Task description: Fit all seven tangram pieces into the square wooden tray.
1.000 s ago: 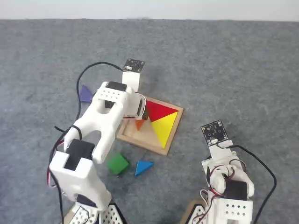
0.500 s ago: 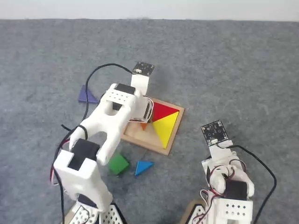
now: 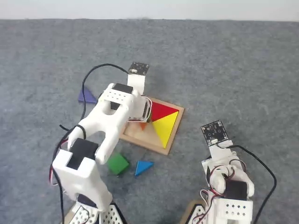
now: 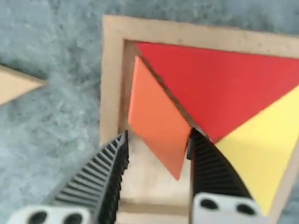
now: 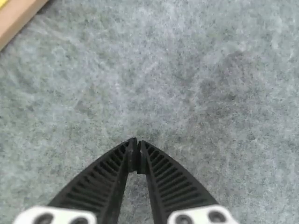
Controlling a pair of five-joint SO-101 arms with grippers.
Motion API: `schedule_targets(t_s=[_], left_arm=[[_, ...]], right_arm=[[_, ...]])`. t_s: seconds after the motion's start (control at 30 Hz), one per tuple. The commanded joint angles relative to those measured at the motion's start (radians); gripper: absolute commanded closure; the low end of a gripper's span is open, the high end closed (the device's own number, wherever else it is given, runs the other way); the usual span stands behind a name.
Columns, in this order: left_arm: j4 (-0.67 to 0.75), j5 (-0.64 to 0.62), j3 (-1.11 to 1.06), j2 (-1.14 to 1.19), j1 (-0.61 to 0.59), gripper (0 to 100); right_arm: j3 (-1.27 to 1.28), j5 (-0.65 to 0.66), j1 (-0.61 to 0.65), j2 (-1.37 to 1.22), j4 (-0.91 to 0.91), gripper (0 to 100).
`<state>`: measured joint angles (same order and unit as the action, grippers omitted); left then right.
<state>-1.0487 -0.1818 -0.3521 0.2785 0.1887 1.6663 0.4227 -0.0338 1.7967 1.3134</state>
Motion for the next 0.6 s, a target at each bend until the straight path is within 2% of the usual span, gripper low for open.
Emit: schedule_targets(t_s=[0.0,0.13,0.33,0.57], left_arm=[[0.048,-0.054,0.027,-0.005,0.012,80],[0.051,-0.117,0.027,-0.005,0.063,80],[0.069,-0.133,0.027,-0.005,0.035,82],[0.068,-0.13,0.025,-0.005,0.02,99]], right_arm=[[0.017,0.008,0.004,0.016,0.002,99.1],[0.017,0.008,0.004,0.016,0.002,99.1],[0.017,0.008,0.004,0.016,0.002,99.1],[0.017,0.008,0.004,0.016,0.002,99.1]])
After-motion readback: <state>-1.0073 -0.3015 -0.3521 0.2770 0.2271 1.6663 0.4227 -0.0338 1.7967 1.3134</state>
